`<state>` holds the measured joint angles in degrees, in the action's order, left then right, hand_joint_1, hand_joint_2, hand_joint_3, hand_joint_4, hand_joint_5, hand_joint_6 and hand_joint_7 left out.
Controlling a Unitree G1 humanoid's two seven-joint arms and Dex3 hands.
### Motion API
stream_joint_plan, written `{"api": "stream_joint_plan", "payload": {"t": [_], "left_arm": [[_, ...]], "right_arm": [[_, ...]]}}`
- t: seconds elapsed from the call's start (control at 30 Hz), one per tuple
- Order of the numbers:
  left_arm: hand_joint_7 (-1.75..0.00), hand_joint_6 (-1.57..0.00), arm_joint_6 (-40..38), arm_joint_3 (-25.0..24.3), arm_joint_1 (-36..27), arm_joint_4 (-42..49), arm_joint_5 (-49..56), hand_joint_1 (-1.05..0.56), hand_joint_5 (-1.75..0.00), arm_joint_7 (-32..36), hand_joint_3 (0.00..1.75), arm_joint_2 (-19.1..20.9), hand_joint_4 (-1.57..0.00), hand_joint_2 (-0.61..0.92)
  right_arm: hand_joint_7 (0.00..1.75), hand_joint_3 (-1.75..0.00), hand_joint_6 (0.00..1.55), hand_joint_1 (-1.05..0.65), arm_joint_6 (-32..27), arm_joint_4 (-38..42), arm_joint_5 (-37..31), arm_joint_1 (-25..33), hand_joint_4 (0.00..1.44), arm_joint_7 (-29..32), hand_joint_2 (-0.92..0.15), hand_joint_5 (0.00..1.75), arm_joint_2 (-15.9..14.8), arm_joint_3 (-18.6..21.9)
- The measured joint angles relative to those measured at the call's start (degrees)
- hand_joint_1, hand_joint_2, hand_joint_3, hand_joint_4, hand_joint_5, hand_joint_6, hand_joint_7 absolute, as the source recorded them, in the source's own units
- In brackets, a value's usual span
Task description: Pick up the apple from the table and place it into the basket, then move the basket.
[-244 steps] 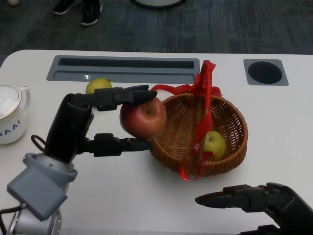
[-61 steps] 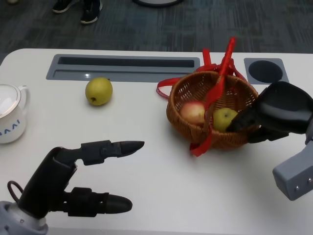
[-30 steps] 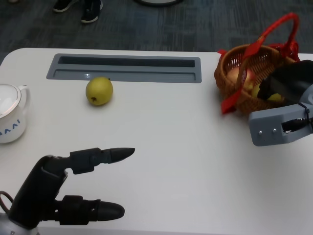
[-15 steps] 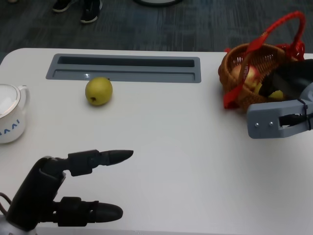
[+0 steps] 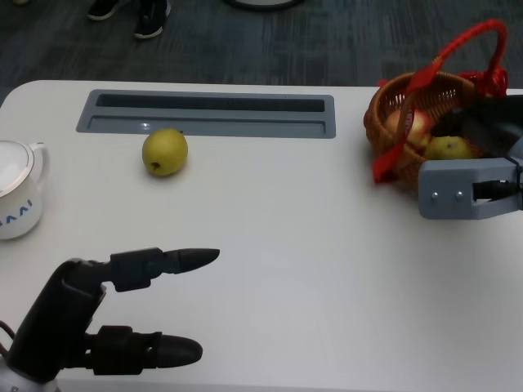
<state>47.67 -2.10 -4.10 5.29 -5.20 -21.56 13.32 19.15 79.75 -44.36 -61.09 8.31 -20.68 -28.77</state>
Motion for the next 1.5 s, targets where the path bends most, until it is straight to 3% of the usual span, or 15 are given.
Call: {"api": "stream_joint_plan", "payload": {"t": [0.3,0.57,0.7,0.97,1.2,1.5], "left_arm": [[0.00,-0.79,0.01,-0.24,0.75,0.04,0.01,-0.52,0.00,-0.01,0.00,0.14,-0.85,0.71],[0.00,-0.79,0.11,-0.18,1.17,0.60,-0.26,-0.51,0.00,-0.05,0.00,0.47,-0.86,0.71],[0.00,-0.80,0.22,-0.07,1.36,0.98,-0.35,-0.52,0.00,-0.09,0.00,0.56,-0.86,0.71],[0.00,-0.80,0.33,0.37,1.40,1.29,-0.60,-0.53,-0.01,-0.20,0.00,1.08,-0.87,0.72],[0.00,-0.81,0.34,0.93,1.70,1.52,-1.75,-0.53,-0.01,-0.65,0.00,1.23,-0.87,0.71],[0.00,-0.80,0.76,1.04,1.81,1.50,-2.56,-0.52,0.00,-1.13,0.00,1.41,-0.86,0.72]], "right_arm": [[0.00,0.00,0.30,-0.90,10.63,-1.82,4.22,1.62,0.36,-1.80,-0.84,0.01,-1.28,2.99],[0.02,0.00,0.38,-0.82,26.61,-8.30,8.35,9.97,0.46,0.33,-0.83,0.03,-5.73,5.44],[0.02,0.00,0.39,-0.81,31.58,-12.34,8.42,14.16,0.48,3.22,-0.82,0.03,-7.94,5.74],[0.01,-0.01,0.39,-0.80,32.03,-21.86,11.81,24.10,0.47,2.18,-0.83,0.01,-12.26,9.83],[0.02,0.00,0.44,-0.80,28.75,-25.83,12.57,28.05,0.52,2.00,-0.82,0.02,-14.10,11.98],[0.02,0.00,0.54,-0.75,36.30,-38.15,20.37,38.54,0.62,-1.11,-0.80,0.03,-13.45,15.32]]}}
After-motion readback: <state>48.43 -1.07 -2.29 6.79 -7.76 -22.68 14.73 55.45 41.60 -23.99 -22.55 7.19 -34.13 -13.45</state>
